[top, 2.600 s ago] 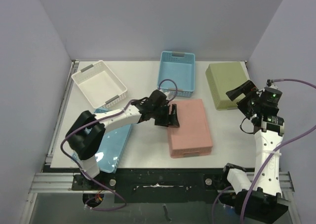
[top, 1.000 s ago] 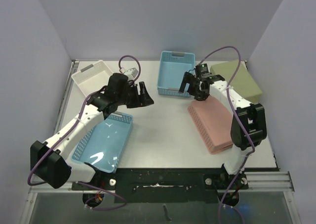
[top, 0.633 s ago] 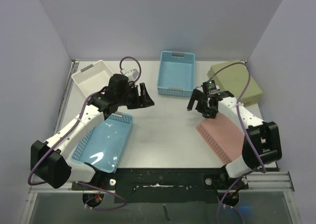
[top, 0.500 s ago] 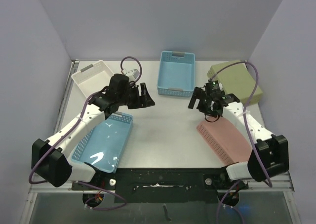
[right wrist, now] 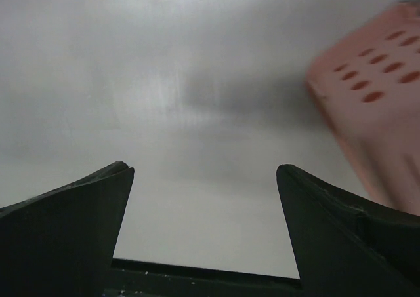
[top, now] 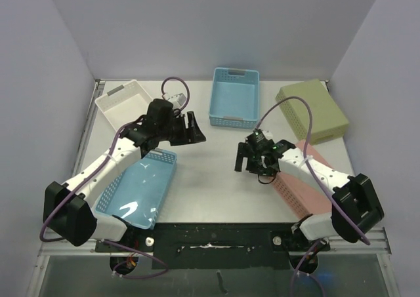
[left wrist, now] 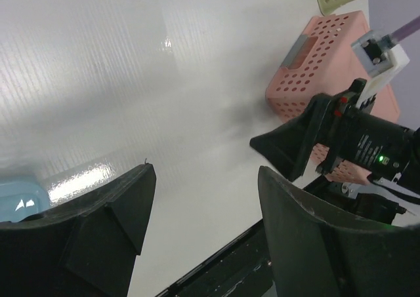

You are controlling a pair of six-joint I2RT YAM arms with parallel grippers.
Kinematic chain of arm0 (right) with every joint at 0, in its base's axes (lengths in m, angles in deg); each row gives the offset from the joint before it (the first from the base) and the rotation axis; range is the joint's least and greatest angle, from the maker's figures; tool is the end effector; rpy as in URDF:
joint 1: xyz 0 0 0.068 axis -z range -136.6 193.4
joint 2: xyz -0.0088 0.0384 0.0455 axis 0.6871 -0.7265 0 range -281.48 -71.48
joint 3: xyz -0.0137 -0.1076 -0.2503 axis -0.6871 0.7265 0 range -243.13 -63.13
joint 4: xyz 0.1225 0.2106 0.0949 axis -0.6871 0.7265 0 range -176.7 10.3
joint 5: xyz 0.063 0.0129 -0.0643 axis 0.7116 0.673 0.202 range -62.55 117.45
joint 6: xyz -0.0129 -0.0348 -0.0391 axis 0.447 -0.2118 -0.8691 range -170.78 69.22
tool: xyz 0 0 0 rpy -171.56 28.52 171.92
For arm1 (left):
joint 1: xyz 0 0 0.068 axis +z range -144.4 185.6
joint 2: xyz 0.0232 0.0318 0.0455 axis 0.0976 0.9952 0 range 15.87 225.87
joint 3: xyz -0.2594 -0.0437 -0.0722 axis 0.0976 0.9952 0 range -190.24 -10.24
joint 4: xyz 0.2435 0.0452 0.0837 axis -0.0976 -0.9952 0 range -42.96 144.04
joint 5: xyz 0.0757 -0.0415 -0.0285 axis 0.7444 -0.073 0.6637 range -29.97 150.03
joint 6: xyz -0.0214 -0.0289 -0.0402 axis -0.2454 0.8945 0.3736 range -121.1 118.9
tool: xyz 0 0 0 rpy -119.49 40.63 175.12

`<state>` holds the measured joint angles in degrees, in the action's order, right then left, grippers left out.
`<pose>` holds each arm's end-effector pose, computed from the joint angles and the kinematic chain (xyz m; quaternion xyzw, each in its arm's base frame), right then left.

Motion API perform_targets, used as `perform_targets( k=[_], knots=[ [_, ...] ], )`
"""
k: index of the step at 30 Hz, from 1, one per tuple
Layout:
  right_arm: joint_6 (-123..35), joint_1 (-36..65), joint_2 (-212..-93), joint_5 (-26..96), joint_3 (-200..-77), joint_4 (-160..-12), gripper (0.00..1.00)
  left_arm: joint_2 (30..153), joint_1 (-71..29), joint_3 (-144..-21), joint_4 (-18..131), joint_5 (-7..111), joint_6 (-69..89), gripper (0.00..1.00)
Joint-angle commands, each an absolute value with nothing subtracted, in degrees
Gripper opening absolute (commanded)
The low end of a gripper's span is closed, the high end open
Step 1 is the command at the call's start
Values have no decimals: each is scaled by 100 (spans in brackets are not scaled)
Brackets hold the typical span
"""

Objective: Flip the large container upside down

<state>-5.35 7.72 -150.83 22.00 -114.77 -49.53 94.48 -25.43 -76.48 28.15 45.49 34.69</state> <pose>0.2152 0.1505 0.2130 0.0931 0.9706 0.1060 0.1952 0.2568 -0.1650 0.3111 0.0181 0.8941 -0.3334 0.2985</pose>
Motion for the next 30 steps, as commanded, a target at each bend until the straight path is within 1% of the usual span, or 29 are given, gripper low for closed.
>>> perform_targets(
  k=[1,4,6,10,14,17,19,23,30],
  knots=[
    [-380,1747,-14801,1306,-11393,-4560,98,9399,-2530,-7731,3054,4699,3438,63],
    [-481,2595,-14471,1419,-11098,-4579,98,9438,-2524,-7792,3023,4811,3403,63],
    [-547,2843,-14276,1503,-11043,-4601,98,9489,-2532,-7857,3037,4899,3356,63],
    [-678,2808,-14043,1959,-11072,-4760,97,9716,-2533,-8128,3137,5050,3182,63],
    [-643,2571,-13773,2179,-11176,-4800,98,10239,-2526,-8648,3149,5273,2852,63],
    [-592,2462,-13595,2129,-11338,-4637,98,10865,-2504,-9299,2977,5645,2457,63],
    [-570,2449,-13455,2051,-11497,-4470,98,11349,-2439,-9912,2672,5881,2159,65],
    [-566,2456,-13208,1827,-11680,-4138,98,12731,-2295,-11529,1760,5734,1883,65],
    [-600,2466,-13061,1707,-11780,-3869,98,14237,-2287,-13271,1643,5800,1692,65]
  ],
)
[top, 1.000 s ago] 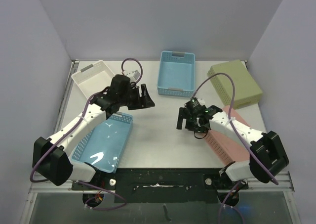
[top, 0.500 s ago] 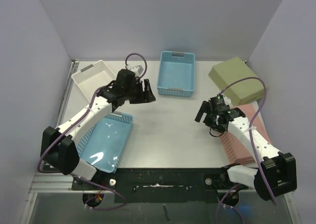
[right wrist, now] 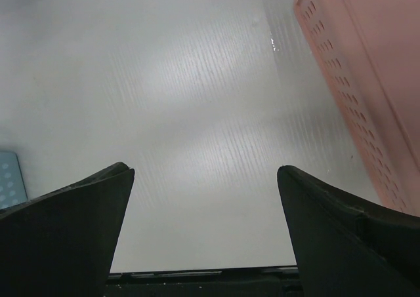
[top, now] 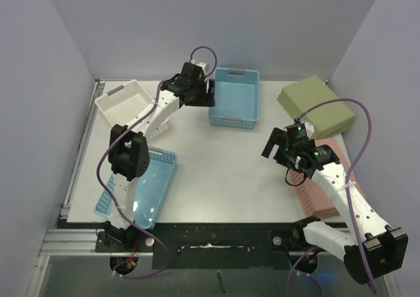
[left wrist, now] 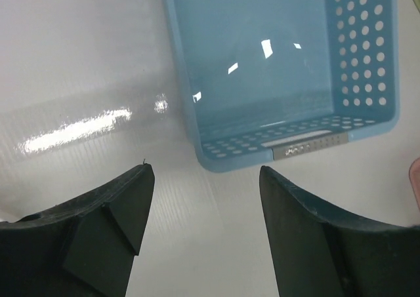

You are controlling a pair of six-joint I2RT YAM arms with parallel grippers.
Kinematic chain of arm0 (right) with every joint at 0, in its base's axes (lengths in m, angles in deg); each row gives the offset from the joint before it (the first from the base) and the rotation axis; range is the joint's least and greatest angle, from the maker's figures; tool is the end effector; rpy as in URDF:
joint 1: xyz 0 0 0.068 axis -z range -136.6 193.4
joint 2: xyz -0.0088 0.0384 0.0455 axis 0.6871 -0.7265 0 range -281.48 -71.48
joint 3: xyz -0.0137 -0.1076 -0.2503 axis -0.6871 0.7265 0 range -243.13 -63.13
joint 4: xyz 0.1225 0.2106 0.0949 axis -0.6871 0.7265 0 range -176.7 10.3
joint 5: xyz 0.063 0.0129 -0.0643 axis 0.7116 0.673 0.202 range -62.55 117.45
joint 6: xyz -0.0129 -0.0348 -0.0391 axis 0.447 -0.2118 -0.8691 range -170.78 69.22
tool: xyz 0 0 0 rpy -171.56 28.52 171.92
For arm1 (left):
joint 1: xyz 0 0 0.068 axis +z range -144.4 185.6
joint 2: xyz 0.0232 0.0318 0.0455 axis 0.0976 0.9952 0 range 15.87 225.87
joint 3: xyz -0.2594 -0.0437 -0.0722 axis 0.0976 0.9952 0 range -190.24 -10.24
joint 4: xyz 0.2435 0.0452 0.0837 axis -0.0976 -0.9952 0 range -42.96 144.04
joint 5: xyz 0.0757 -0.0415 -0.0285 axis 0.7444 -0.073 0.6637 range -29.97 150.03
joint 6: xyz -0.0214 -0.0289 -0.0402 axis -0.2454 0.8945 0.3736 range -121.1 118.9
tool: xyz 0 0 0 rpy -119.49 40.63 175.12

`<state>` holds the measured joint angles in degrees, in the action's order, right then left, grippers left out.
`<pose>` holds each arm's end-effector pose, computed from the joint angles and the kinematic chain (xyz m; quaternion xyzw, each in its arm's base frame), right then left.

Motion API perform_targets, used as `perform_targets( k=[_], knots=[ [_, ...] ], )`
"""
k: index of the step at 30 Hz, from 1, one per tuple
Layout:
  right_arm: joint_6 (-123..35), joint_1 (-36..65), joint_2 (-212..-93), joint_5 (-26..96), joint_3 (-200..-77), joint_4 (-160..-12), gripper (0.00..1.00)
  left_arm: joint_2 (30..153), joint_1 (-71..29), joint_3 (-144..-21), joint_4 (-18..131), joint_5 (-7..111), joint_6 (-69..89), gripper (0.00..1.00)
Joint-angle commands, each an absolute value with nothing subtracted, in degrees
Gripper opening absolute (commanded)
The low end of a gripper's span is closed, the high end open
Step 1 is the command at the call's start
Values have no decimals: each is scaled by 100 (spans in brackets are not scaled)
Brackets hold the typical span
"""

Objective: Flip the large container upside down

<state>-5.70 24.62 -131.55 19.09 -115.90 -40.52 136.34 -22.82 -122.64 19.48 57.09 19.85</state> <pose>0.1948 0.0609 0.2829 0.2377 0.9171 0.1066 0.3018 0.4260 -0.2327 0.2917 0.0700 0.9129 -0.1891 0.3550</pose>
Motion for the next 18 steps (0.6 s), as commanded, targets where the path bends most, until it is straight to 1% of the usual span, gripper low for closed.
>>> perform_targets(
  k=[1,4,6,7,9,10,11,13,14,15,18],
  knots=[
    [-596,2464,-13053,1708,-11753,-3894,98,14517,-2288,-13627,1526,5788,1670,65],
    [-558,2474,-13065,1775,-11696,-3943,98,15259,-2288,-14588,1231,5738,1669,63],
    [-522,2456,-13079,1796,-11707,-3936,98,15585,-2288,-14940,1186,5607,1687,59],
    [-505,2459,-13080,1796,-11717,-3914,98,15684,-2288,-15028,1178,5569,1691,56],
    [-459,2453,-13025,1769,-11723,-3853,98,15796,-2283,-15059,1151,5565,1684,46],
    [-437,2451,-12975,1758,-11717,-3831,98,15806,-2279,-15047,1120,5567,1683,39],
    [-425,2451,-12911,1745,-11698,-3814,98,15785,-2283,-14978,1136,5571,1683,31],
    [-418,2456,-12801,1733,-11628,-3824,98,15608,-2288,-14727,1254,5544,1699,11],
    [-420,2458,-12765,1736,-11600,-3832,98,15501,-2294,-14585,1316,5538,1701,4],
    [-420,2458,-12757,1741,-11588,-3830,98,15372,-2307,-14479,1336,5553,1696,0],
    [-420,2458,-12794,1726,-11631,-3772,98,14896,-2388,-14167,1287,5738,1536,0]
  ],
)
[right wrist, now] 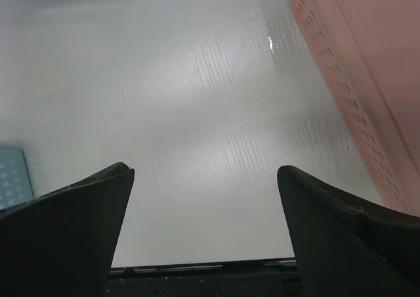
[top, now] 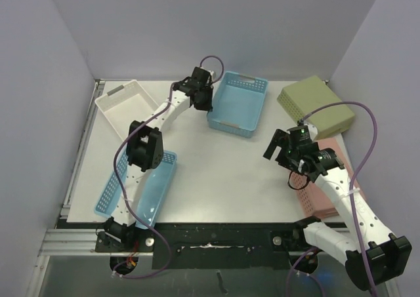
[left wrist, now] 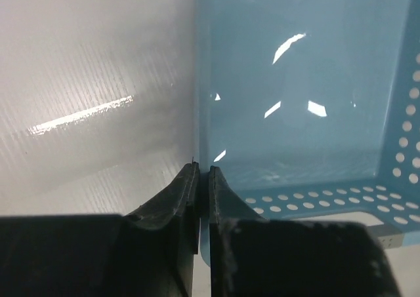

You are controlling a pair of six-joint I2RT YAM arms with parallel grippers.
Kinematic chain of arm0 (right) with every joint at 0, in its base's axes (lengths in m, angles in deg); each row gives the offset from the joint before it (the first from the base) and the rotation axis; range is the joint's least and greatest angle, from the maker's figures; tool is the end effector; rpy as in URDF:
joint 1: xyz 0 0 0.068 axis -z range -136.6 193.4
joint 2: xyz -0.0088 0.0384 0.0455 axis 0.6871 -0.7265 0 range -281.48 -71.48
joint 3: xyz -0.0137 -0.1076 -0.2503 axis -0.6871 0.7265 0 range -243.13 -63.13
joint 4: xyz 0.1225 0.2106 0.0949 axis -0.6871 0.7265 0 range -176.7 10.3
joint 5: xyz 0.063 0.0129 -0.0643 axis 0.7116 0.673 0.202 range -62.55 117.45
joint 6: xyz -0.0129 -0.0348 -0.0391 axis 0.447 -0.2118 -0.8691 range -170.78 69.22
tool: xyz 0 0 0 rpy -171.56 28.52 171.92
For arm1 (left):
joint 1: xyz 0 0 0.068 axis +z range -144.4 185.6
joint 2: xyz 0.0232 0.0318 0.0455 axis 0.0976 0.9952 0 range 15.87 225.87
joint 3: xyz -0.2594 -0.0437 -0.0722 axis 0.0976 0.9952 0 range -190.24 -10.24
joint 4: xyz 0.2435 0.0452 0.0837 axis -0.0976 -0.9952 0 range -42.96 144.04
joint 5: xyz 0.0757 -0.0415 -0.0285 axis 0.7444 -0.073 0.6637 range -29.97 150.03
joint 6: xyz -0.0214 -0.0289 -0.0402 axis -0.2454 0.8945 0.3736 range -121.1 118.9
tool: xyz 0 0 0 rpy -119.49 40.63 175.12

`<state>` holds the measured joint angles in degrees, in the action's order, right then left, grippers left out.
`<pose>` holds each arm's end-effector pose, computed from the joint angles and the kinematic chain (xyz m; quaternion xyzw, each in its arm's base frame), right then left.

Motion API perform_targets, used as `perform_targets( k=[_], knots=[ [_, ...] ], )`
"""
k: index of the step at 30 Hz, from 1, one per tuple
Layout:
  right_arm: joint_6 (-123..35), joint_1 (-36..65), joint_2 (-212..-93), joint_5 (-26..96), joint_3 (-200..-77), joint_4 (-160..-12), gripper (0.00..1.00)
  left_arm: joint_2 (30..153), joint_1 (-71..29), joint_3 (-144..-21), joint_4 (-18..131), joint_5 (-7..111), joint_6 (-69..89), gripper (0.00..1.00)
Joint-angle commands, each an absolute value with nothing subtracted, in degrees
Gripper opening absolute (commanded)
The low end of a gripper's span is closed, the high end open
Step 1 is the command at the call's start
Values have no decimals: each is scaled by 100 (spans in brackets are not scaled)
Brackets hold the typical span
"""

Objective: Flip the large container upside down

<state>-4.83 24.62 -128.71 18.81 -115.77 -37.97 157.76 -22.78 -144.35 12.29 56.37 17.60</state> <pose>0.1829 0.0567 0.2881 0.2453 0.9145 0.1076 0.3033 0.4824 -0.2633 0.2193 0.0902 0.9335 -0.1656 0.3049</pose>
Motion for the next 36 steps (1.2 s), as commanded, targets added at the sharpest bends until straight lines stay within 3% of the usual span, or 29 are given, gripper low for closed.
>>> perform_targets(
  k=[1,11,19,26,28,30,32,36],
  knots=[
    [-401,2452,-12806,1726,-11657,-3752,98,14710,-2437,-14016,1263,5875,1439,0],
    [-374,2435,-12878,1925,-11900,-4051,98,12424,-3016,-11718,1194,6846,1056,0],
    [-72,2359,-13297,1675,-12072,-4102,98,11028,-3987,-8988,2475,6883,2789,0],
    [262,1955,-13411,1356,-11955,-4264,98,10481,-4952,-7701,3407,7079,4286,0],
    [178,1596,-13418,1171,-11931,-4541,98,10409,-5046,-7600,3472,6930,4405,26],
    [299,1259,-13557,790,-12101,-4469,98,10268,-5060,-7589,3342,6946,4421,43],
    [395,1212,-13826,950,-12333,-4328,98,10044,-5050,-7661,3009,7127,4364,52],
    [322,938,-14475,1271,-12653,-4533,97,9295,-4752,-7684,2273,7425,4195,57]
  ],
)
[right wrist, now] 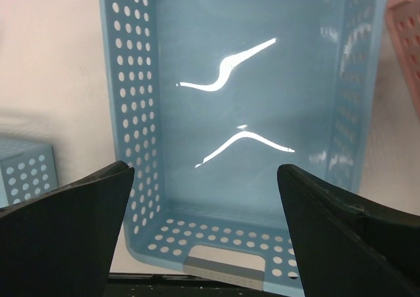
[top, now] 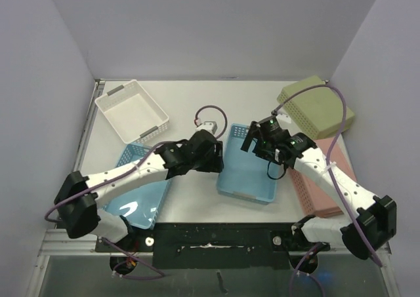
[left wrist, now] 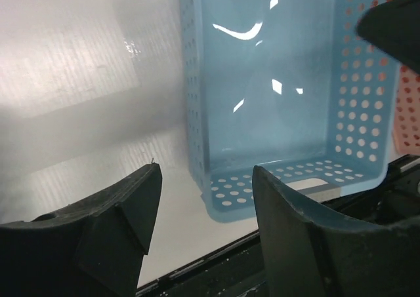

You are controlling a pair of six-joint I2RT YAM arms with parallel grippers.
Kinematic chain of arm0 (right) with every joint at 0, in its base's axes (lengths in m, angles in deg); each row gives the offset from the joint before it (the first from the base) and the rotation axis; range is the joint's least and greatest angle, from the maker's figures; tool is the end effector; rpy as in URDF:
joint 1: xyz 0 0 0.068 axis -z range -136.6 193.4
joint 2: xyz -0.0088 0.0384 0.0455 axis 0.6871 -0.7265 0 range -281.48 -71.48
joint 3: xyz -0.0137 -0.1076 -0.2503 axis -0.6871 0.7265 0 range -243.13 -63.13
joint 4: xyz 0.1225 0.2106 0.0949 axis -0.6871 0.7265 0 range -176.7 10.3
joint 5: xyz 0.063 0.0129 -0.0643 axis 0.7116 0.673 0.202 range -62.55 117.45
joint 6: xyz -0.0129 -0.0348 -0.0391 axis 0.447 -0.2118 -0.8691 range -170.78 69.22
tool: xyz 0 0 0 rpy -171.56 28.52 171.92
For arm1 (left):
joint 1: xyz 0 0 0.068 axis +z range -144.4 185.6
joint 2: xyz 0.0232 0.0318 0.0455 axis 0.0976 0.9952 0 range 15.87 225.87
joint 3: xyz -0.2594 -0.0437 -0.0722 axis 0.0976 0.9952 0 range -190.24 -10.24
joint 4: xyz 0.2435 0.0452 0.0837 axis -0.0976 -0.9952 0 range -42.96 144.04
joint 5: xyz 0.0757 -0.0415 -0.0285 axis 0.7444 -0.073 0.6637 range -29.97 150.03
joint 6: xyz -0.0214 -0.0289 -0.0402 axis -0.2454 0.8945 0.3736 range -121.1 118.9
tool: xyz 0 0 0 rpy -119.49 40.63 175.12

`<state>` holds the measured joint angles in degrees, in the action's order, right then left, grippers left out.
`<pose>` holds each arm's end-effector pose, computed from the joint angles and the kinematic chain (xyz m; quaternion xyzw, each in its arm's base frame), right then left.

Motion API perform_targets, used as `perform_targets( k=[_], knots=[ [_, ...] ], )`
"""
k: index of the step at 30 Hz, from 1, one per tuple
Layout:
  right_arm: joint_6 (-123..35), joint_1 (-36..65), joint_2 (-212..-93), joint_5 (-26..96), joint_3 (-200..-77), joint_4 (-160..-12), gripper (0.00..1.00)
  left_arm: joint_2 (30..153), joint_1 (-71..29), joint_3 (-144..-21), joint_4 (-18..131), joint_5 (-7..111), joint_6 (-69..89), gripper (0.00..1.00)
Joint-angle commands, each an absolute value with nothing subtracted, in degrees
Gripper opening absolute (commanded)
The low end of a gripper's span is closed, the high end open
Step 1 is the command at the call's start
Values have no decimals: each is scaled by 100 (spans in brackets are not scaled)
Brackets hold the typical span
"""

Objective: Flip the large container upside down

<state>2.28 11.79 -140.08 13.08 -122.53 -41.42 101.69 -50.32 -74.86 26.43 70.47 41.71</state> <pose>0.2074 0.1174 0.2910 0.2133 0.9213 0.1158 0.3040 0.1861 -0.2636 0.2620 0.0747 0.9298 -0.2104 0.2927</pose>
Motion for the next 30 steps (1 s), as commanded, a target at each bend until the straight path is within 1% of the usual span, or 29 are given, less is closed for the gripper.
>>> perform_targets(
  k=[1,6,10,11,12,14,16,17,19,20,22,23,30],
  knots=[
    [342,808,-14681,1256,-12703,-4631,98,9055,-4574,-7643,2131,7421,4171,57],
    [691,310,-15662,1108,-13257,-4763,98,7853,-3469,-7494,1461,7348,3941,59],
    [802,4,-16495,839,-13802,-4700,100,7354,-2996,-7435,1089,7487,3884,60],
    [836,-22,-16658,816,-13902,-4683,97,7271,-2935,-7406,1056,7478,3889,60],
    [846,-35,-16805,832,-13953,-4700,91,7212,-2916,-7370,1035,7464,3901,60],
    [902,-37,-17057,853,-14067,-4648,75,7111,-2907,-7307,1007,7439,3931,60],
    [963,-34,-17193,857,-14129,-4574,52,7064,-2902,-7277,978,7444,3945,60],
    [988,-43,-17207,872,-14128,-4554,36,7041,-2907,-7262,975,7450,3950,60],
    [1000,-45,-17169,919,-14125,-4552,18,6996,-2899,-7248,973,7479,3932,60],
    [989,-41,-17130,950,-14149,-4551,12,6974,-2889,-7247,974,7491,3914,59],
    [907,-43,-17055,1066,-14289,-4572,2,6950,-2880,-7254,980,7529,3880,60],
    [846,-52,-17020,1151,-14384,-4598,0,6949,-2881,-7260,990,7537,3844,60],
    [429,-81,-16737,2399,-14838,-5643,0,6919,-2815,-7196,829,7500,3704,59]
  ],
)
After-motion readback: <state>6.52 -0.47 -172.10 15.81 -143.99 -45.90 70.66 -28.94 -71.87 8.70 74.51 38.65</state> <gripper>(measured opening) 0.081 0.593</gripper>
